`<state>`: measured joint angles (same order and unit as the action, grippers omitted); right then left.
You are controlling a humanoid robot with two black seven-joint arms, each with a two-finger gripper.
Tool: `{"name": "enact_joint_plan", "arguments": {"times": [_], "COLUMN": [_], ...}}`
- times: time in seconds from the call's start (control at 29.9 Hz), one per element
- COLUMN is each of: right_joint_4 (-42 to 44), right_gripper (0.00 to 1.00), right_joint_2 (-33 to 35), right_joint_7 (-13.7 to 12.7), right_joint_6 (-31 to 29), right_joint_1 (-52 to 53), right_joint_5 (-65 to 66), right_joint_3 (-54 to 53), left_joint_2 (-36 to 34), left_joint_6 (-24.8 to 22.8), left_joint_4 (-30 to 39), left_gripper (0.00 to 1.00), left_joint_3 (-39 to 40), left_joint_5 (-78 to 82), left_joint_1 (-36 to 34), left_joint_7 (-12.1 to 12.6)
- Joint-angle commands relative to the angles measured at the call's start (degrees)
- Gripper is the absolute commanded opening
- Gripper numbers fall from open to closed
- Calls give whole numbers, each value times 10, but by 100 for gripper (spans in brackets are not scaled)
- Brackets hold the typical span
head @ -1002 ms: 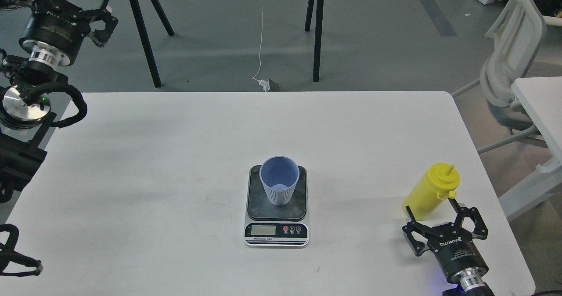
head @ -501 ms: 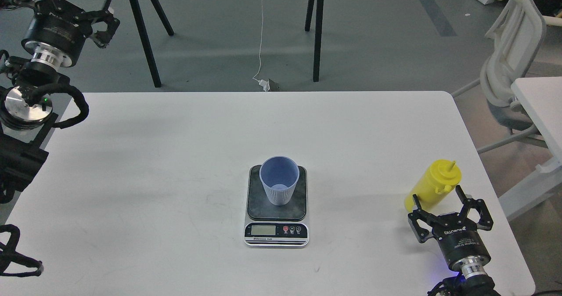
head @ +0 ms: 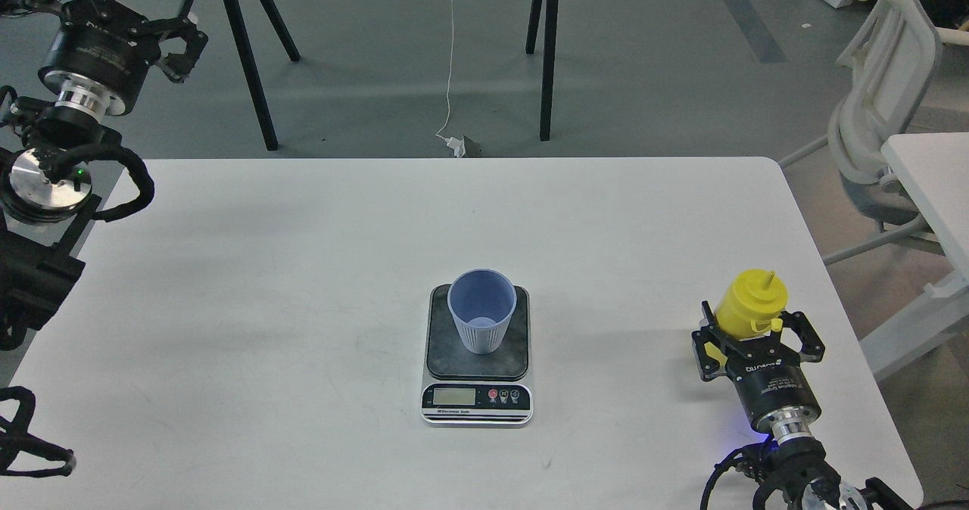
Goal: Pour seasoning into cup on scale with both arms
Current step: 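Lift the yellow bottle with the right gripper and tip it, then hold the bottle inverted over the blue cup and squeeze out seasoning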
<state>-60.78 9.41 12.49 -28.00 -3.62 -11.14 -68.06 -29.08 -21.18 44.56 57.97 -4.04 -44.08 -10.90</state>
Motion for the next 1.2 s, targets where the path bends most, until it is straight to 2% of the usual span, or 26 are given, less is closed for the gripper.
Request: {"name": "enact_joint_plan", "arguments": {"times": [0.0, 0.07, 0.3, 0.43, 0.57, 0.87, 1.04, 1.17], "right_joint_4": [-4, -12, -26, -35, -83, -101, -123, -143], "right_gripper": [39, 36, 36, 35, 34, 34, 33, 33], "right_joint_2": [10, 37, 155, 191, 226, 218, 178, 171], "right_joint_7": [1, 1, 2, 2, 1, 0, -1, -8], "right_joint_6": [0, 0, 0, 0, 0, 0, 0, 0], "right_joint_1": [5, 19, 105, 163, 227, 362, 437, 480], "right_joint_5": [8, 21, 152, 232, 319, 595, 720, 845], "right_joint_3": [-14, -25, -50, -58, -49, 7, 95, 153], "left_joint_2": [1, 2, 3, 6, 5, 37, 39, 38], "left_joint_6": [0, 0, 0, 0, 10, 2, -11, -23], "left_joint_4": [0, 0, 1, 1, -3, -29, -29, -29], "left_gripper": [100, 100, 100, 100, 100, 100, 100, 100], "left_joint_3": [1, 3, 0, -1, -3, -2, 5, 6], "left_joint_5": [0, 0, -1, 0, 1, -2, -5, -6], "left_joint_1": [0, 0, 0, 2, 1, 3, 17, 18], "left_joint_7": [0, 0, 0, 0, 7, 3, 1, 0]}}
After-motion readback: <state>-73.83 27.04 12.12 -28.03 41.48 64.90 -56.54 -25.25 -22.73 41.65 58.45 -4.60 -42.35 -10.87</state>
